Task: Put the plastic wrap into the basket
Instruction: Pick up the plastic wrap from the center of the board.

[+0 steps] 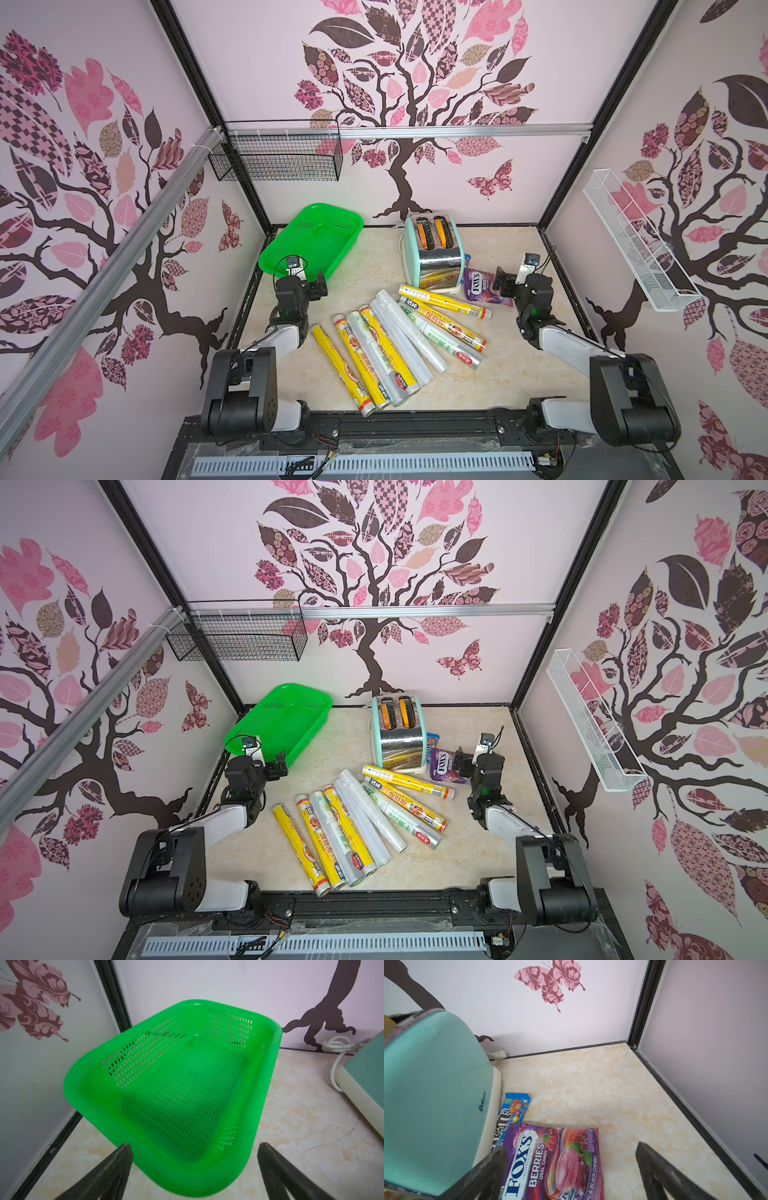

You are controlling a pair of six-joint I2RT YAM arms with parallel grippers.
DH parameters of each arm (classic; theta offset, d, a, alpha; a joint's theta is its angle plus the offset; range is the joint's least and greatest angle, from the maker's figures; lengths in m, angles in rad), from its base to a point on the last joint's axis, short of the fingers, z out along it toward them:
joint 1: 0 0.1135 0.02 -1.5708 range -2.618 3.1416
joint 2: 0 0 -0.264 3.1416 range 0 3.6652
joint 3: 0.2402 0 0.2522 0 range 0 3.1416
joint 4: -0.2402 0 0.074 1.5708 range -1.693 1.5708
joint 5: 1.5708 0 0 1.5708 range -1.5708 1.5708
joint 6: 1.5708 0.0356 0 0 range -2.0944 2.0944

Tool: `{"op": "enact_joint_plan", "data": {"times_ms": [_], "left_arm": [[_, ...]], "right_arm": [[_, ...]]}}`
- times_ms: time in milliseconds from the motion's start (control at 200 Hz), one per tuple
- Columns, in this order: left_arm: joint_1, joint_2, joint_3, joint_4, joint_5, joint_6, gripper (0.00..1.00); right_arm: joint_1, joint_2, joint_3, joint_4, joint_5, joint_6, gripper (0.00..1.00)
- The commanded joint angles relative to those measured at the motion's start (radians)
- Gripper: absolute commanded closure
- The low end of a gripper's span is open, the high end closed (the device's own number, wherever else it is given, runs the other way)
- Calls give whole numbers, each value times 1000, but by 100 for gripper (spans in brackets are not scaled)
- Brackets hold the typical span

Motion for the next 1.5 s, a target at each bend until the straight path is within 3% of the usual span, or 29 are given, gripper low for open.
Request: {"op": "enact_joint_plan", "data": {"times_ms": [0,80,195,335,455,665,740,835,1005,1336,1496], "left_arm": [[4,-25,27,-81,36,-9,2],[4,-46,25,-90,78,-12,2],[3,-89,11,-86,141,3,2],[16,-125,40,-126,221,37,2],[41,-92,126,-250,341,79,2],[44,28,145,-88,367,172,2],[46,78,125,54,409,217,2],[46,156,120,247,463,178,2],[46,213,110,394,547,142,2],[46,107,47,313,614,176,2],[46,13,134,-50,730,276,2]], "right_arm": [[-5,-48,122,-246,23,4,1],[-6,-61,211,-375,60,37,1],[-6,-89,276,-482,-207,-118,0],[0,-33,412,-784,-549,-357,5],[29,-10,453,-935,-699,-509,2],[136,111,484,-1154,-633,-775,3],[160,178,507,-1172,-616,-781,3],[166,230,513,-1133,-651,-774,4],[167,283,507,-1085,-643,-827,8],[167,278,394,-926,-471,-917,23],[167,304,379,-898,-454,-943,25]]}}
